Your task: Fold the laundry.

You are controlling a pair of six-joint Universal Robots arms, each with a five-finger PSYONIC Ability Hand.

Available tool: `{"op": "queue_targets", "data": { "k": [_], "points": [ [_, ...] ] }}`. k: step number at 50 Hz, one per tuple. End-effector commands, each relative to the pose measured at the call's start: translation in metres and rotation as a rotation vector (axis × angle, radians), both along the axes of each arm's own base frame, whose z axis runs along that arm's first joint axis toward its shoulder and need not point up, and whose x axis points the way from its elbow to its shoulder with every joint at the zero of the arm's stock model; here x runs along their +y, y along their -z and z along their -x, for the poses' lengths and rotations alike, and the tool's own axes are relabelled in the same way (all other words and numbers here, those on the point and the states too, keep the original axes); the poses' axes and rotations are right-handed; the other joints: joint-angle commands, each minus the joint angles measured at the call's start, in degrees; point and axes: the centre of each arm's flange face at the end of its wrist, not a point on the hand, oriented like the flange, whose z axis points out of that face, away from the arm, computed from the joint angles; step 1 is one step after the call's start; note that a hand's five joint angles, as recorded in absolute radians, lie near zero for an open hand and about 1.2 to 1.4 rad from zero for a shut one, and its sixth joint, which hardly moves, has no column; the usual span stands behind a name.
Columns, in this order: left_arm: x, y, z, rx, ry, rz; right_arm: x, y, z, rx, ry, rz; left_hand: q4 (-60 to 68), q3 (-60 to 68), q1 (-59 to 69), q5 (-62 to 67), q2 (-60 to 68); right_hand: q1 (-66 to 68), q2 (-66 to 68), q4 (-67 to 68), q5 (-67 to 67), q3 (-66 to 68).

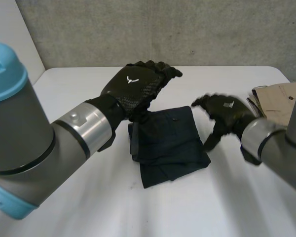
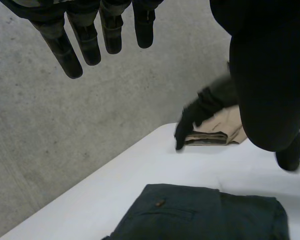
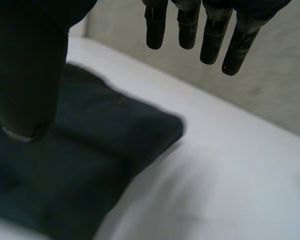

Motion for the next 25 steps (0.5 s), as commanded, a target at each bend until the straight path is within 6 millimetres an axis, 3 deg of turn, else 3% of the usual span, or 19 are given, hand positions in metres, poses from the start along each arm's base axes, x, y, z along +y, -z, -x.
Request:
{"op": "queue_targets", "data": {
  "k": [1, 6, 13, 25],
  "points": [
    [0.006, 0.007, -0.008, -0.015, 0.002, -0.018, 0.026, 0.041, -0.002, 0.028, -0.104, -0.011, -1.47, -2.07, -0.78, -2.36, -1.63, -1.71, -2.58, -3.39, -3.31, -1.85],
    [0.004, 0.008, -0.009, -0.016, -0.005, -0.022, 0.024, 0.060, -0.008, 0.022, -0.118, 0.025, -1.47, -2.07, -0.78, -2.36, -1.63, -1.71, -2.58, -3.39, -3.31, -1.85],
    [0.004, 0.010, -0.009, -0.019, -0.007, -0.026, 0.032, 0.085, -0.033, 0.038, -0.192, 0.029, -1.47, -2.07, -0.78, -2.36, -1.63, -1.71, -2.58, -3.39, -3.31, -1.85],
    [0.004, 0.013, -0.010, -0.023, -0.010, -0.034, 0.017, 0.106, -0.048, 0.102, -0.216, 0.104, -1.47, -2.07, -0.78, -2.36, -1.63, -1.71, -2.58, -3.39, -3.31, -1.85]
  ]
}}
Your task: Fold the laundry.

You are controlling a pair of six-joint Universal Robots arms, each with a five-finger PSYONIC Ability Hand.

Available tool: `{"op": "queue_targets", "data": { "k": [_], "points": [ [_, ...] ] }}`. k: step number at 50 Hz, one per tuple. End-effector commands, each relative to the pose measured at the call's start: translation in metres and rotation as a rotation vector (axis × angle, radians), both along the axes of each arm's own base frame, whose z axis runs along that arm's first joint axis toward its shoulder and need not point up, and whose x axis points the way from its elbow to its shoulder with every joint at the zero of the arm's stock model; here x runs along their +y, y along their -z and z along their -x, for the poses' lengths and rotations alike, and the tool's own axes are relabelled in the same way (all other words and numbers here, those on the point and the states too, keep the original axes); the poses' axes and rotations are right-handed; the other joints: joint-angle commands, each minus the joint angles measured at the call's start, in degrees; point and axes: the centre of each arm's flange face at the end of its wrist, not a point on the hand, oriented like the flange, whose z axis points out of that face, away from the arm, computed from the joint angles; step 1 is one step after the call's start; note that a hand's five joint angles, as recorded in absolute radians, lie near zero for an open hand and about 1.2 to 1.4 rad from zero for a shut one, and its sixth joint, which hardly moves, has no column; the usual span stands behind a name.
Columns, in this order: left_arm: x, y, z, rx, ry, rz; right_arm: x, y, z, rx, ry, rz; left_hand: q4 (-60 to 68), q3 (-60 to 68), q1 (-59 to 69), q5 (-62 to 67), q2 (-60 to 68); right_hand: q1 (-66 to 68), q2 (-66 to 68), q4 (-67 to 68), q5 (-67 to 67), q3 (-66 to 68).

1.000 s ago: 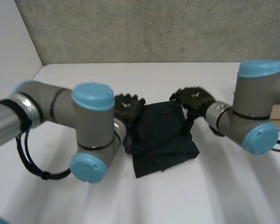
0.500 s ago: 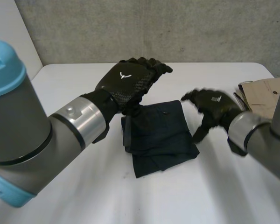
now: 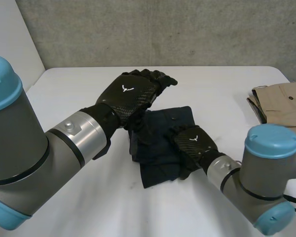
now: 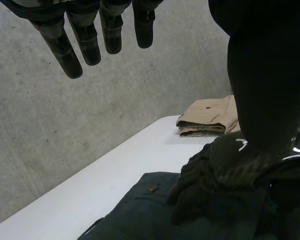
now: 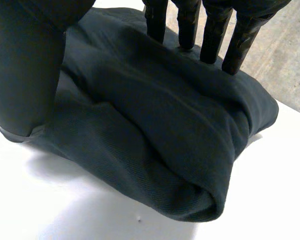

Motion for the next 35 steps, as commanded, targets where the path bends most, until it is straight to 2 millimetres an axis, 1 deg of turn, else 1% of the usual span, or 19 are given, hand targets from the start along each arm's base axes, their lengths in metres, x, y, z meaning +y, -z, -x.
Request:
{"op": "queue_targets", "data": {
  "k": [1, 3, 6, 7, 10, 15, 18, 21, 24, 29, 31, 32, 35],
  "points": [
    [0.000, 0.003, -0.001, -0.006, -0.002, -0.010, -0.010, 0.014, -0.011, 0.047, -0.015, 0.045, -1.47, -2.07, -0.77, -2.36, -1.63, -0.64, -1.50, -2.32, -2.24, -0.78],
    [0.001, 0.004, -0.001, -0.005, 0.000, -0.011, -0.014, 0.014, -0.012, 0.053, 0.004, 0.060, -1.47, -2.07, -0.77, -2.36, -1.63, 5.90, 5.04, 4.22, 4.30, 5.76],
    [0.000, 0.004, -0.001, -0.003, -0.003, -0.009, -0.020, 0.015, -0.013, 0.065, 0.019, 0.076, -1.47, -2.07, -0.77, -2.36, -1.63, 9.79, 8.93, 8.11, 8.19, 9.65],
    [0.000, 0.005, -0.001, -0.003, -0.002, -0.009, -0.023, 0.016, -0.015, 0.070, 0.023, 0.086, -1.47, -2.07, -0.77, -2.36, -1.63, 13.80, 12.94, 12.12, 12.20, 13.67],
    [0.000, 0.005, -0.001, 0.000, -0.003, -0.005, -0.025, 0.018, -0.017, 0.081, 0.021, 0.102, -1.47, -2.07, -0.77, -2.36, -1.63, 19.88, 19.02, 18.20, 18.28, 19.74],
    [0.000, 0.006, -0.001, 0.001, -0.003, -0.002, -0.032, 0.016, -0.020, 0.085, 0.026, 0.132, -1.47, -2.07, -0.77, -2.36, -1.63, 52.96, 52.10, 51.28, 51.36, 52.82],
    [0.000, 0.007, -0.001, 0.002, -0.003, -0.006, -0.034, 0.011, -0.021, 0.077, 0.032, 0.151, -1.47, -2.07, -0.77, -2.36, -1.63, 59.57, 58.71, 57.89, 57.97, 59.44],
    [0.001, 0.007, -0.001, 0.008, -0.004, -0.016, -0.037, 0.006, -0.020, 0.073, 0.034, 0.165, -1.47, -2.07, -0.77, -2.36, -1.63, 61.78, 60.92, 60.10, 60.19, 61.65],
    [0.001, 0.007, -0.001, 0.014, -0.005, -0.023, -0.040, -0.006, -0.019, 0.067, 0.028, 0.203, -1.47, -2.07, -0.77, -2.36, -1.63, 62.62, 61.76, 60.94, 61.02, 62.48],
    [0.001, 0.006, -0.001, 0.019, -0.005, -0.021, -0.044, -0.013, -0.021, 0.102, -0.002, 0.261, -1.47, -2.07, -0.77, -2.36, -1.63, 63.80, 62.94, 62.12, 62.20, 63.66],
    [0.000, 0.005, -0.001, 0.020, -0.005, -0.019, -0.051, -0.016, -0.018, 0.122, -0.010, 0.295, -1.47, -2.07, -0.77, -2.36, -1.63, 63.97, 63.11, 62.29, 62.37, 63.83],
    [0.000, 0.005, -0.001, 0.021, -0.007, -0.018, -0.064, -0.018, -0.011, 0.144, -0.004, 0.326, -1.47, -2.07, -0.77, -2.36, -1.63, 63.97, 63.11, 62.29, 62.37, 63.83],
    [0.000, 0.004, -0.001, 0.022, -0.007, -0.016, -0.086, -0.021, 0.006, 0.179, 0.018, 0.366, -1.47, -2.07, -0.77, -2.36, -1.63, 64.31, 63.45, 62.63, 62.71, 64.17]
  ]
}}
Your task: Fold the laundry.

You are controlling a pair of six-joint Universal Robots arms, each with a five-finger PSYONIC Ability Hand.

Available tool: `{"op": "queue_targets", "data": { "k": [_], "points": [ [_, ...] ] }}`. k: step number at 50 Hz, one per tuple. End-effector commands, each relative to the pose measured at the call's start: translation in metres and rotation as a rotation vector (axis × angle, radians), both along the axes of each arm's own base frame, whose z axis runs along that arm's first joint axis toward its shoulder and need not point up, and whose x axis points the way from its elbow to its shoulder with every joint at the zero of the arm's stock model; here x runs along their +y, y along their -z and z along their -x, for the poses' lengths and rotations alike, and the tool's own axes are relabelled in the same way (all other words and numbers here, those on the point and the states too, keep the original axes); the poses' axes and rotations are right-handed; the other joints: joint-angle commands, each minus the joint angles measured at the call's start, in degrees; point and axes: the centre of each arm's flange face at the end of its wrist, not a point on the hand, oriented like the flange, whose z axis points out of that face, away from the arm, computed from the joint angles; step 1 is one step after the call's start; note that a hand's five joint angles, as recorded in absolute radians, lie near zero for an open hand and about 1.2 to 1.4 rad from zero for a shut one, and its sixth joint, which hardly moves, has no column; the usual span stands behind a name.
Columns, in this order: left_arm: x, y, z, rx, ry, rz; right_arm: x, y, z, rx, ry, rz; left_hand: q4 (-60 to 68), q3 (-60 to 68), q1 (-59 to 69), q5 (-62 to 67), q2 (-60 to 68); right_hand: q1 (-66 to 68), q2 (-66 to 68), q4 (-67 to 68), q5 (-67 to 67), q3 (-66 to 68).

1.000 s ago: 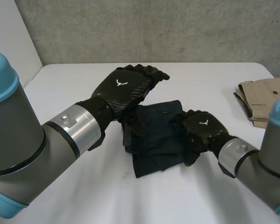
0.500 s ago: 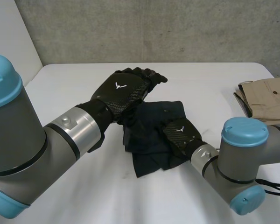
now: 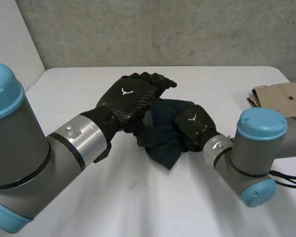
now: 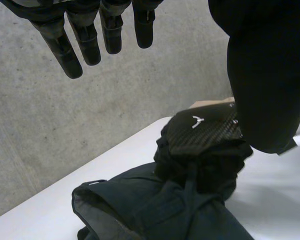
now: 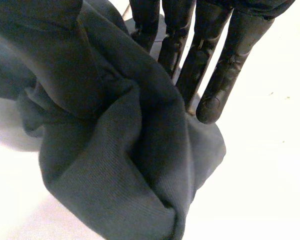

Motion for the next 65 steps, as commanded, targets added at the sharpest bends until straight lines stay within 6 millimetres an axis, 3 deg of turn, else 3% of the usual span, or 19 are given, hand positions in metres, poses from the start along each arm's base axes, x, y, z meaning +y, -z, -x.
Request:
{"op": "queue_targets", "data": {
  "k": [1, 8, 16, 20, 24, 27, 28, 30, 34, 37, 43, 48, 65],
  "points": [
    [0.000, -0.002, 0.001, 0.005, 0.000, 0.006, -0.053, -0.013, 0.035, 0.097, 0.029, 0.144, -1.47, -2.07, -0.77, -2.36, -1.63, 25.81, 12.51, 11.98, 17.75, 15.03],
    [0.000, -0.006, 0.002, 0.014, 0.002, 0.016, -0.120, -0.059, 0.082, 0.104, 0.119, 0.332, -1.47, -2.07, -0.77, -2.36, -1.63, 25.98, 12.68, 12.15, 17.92, 15.21],
    [-0.001, -0.010, 0.003, 0.055, -0.003, -0.009, -0.180, -0.113, 0.141, 0.031, 0.187, 0.485, -1.30, -1.90, -0.60, -2.19, -1.46, 25.98, 12.68, 12.15, 17.92, 15.21],
    [-0.003, -0.009, 0.003, 0.070, -0.008, -0.030, -0.204, -0.129, 0.171, -0.024, 0.231, 0.515, -1.13, -1.73, -0.44, -2.02, -1.29, 25.82, 12.52, 11.98, 17.76, 15.04],
    [-0.003, -0.009, 0.002, 0.071, -0.011, -0.033, -0.217, -0.122, 0.196, -0.061, 0.267, 0.447, -0.96, -1.56, -0.27, -1.85, -1.12, 22.97, 9.67, 9.13, 14.91, 12.19],
    [-0.003, -0.008, 0.002, 0.071, -0.013, -0.038, -0.210, -0.105, 0.196, -0.070, 0.229, 0.338, -0.96, -1.56, -0.27, -1.85, -1.12, -0.34, -13.63, -14.17, -8.40, -11.11],
    [-0.003, -0.008, 0.002, 0.070, -0.014, -0.039, -0.201, -0.091, 0.191, -0.071, 0.184, 0.263, -0.96, -1.56, -0.27, -1.85, -1.12, -19.58, -32.87, -33.41, -27.64, -30.35],
    [-0.003, -0.007, 0.001, 0.069, -0.019, -0.040, -0.186, -0.075, 0.183, -0.077, 0.112, 0.159, -0.96, -1.56, -0.27, -1.85, -1.12, -34.50, -47.80, -48.33, -42.56, -45.27],
    [-0.004, -0.007, 0.000, 0.069, -0.037, -0.039, -0.152, -0.050, 0.169, -0.082, -0.012, 0.014, -1.13, -1.73, -0.43, -2.02, -1.29, -36.76, -50.06, -50.59, -44.82, -47.54],
    [-0.004, -0.006, 0.000, 0.067, -0.045, -0.039, -0.129, -0.038, 0.159, -0.041, -0.075, 0.000, -1.13, -1.73, -0.44, -2.02, -1.29, -36.76, -50.06, -50.59, -44.82, -47.53],
    [-0.003, -0.005, 0.000, 0.068, -0.045, -0.040, -0.105, -0.008, 0.152, 0.072, -0.116, 0.012, -1.13, -1.73, -0.44, -2.02, -1.29, -38.78, -52.07, -52.61, -46.83, -49.55],
    [-0.002, -0.002, 0.000, 0.066, -0.044, -0.044, -0.094, 0.010, 0.146, 0.128, -0.153, 0.013, -1.13, -1.73, -0.44, -2.02, -1.29, -40.46, -53.76, -54.29, -48.52, -51.24],
    [-0.003, 0.003, -0.001, 0.069, -0.045, -0.042, -0.089, 0.020, 0.134, 0.171, -0.189, 0.103, -1.30, -1.90, -0.60, -2.19, -1.46, -39.62, -52.92, -53.45, -47.68, -50.40]
  ]
}}
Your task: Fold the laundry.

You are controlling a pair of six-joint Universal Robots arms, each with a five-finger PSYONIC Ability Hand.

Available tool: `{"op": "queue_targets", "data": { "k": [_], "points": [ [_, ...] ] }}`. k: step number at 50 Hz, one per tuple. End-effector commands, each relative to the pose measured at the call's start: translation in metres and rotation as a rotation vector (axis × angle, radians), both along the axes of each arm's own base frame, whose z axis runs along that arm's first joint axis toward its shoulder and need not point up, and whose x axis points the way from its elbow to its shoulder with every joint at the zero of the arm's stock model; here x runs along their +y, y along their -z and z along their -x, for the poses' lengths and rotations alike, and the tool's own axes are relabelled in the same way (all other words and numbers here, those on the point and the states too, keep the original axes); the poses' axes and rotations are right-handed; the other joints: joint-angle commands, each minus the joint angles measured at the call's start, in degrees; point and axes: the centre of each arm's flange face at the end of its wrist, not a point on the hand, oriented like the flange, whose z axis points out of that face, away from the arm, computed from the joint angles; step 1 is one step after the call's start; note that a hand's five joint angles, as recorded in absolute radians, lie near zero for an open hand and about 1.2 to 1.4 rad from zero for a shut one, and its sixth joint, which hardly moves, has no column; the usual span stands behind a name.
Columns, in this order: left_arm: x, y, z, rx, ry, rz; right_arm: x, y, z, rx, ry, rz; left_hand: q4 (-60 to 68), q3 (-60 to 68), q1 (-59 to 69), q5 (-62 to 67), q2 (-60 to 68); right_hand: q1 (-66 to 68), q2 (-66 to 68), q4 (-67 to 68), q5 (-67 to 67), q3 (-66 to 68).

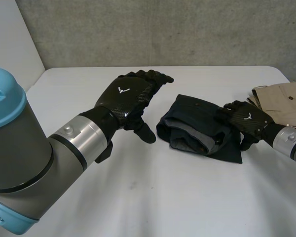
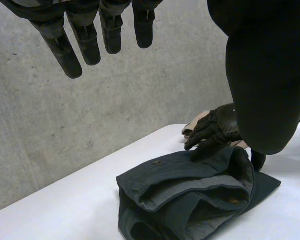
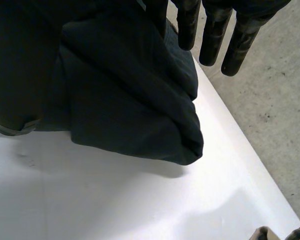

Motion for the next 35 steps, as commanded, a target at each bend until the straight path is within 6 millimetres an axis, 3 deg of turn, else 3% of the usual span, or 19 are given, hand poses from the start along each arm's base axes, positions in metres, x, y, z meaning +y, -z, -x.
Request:
{"op": "queue_targets", "data": {
  "k": [1, 35],
  "points": [
    [-0.001, 0.001, 0.000, 0.003, -0.003, 0.002, 0.007, 0.005, -0.012, -0.007, -0.027, 0.023, -1.30, -1.90, -0.60, -2.19, -1.46, -0.36, -1.92, -2.60, -2.41, -1.63],
    [0.000, 0.005, -0.002, 0.000, -0.004, -0.003, 0.051, 0.022, -0.069, -0.053, 0.002, -0.130, -1.30, -1.90, -0.60, -2.19, -1.46, 4.35, 2.79, 2.11, 2.30, 3.08]
  ]
}}
